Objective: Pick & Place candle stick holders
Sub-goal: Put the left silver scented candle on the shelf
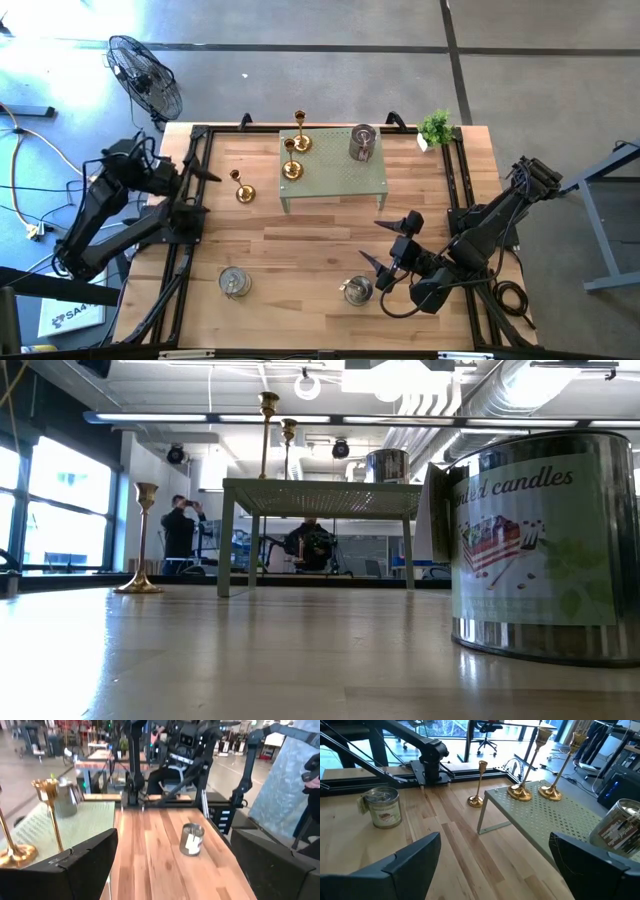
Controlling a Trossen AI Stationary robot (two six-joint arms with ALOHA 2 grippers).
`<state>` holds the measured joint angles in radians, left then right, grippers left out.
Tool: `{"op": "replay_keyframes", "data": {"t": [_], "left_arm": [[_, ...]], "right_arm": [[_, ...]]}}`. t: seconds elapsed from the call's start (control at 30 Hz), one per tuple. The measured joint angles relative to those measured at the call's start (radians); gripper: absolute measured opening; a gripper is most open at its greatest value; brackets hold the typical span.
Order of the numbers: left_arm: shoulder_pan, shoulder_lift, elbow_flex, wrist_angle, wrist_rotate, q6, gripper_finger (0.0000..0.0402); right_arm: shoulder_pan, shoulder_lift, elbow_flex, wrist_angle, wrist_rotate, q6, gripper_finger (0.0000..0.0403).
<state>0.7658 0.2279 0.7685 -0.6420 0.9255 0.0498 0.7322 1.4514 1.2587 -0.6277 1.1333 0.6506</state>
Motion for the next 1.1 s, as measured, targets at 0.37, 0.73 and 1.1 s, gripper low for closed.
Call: {"op": "replay_keyframes", "data": {"t": [0.37,0.73,1.1], "left_arm": [[0.0,-0.105,0.001,-0.101,-0.001,-0.005,0.038],[0.0,-0.162,0.001,-0.152,-0.031,-0.051,0.038],[0.001,-0.175,0.001,-0.236,-0.055,-0.035,0.038]], "right_arm": [[0.0,0.0,0.0,-0.002,0.019,-0.006,0.0366],[-0.085,0.034,0.0,0.165,-0.245,-0.076,0.0381],[-0.129,0.076,0.0,0.2,-0.243,-0.116,0.0398]]}}
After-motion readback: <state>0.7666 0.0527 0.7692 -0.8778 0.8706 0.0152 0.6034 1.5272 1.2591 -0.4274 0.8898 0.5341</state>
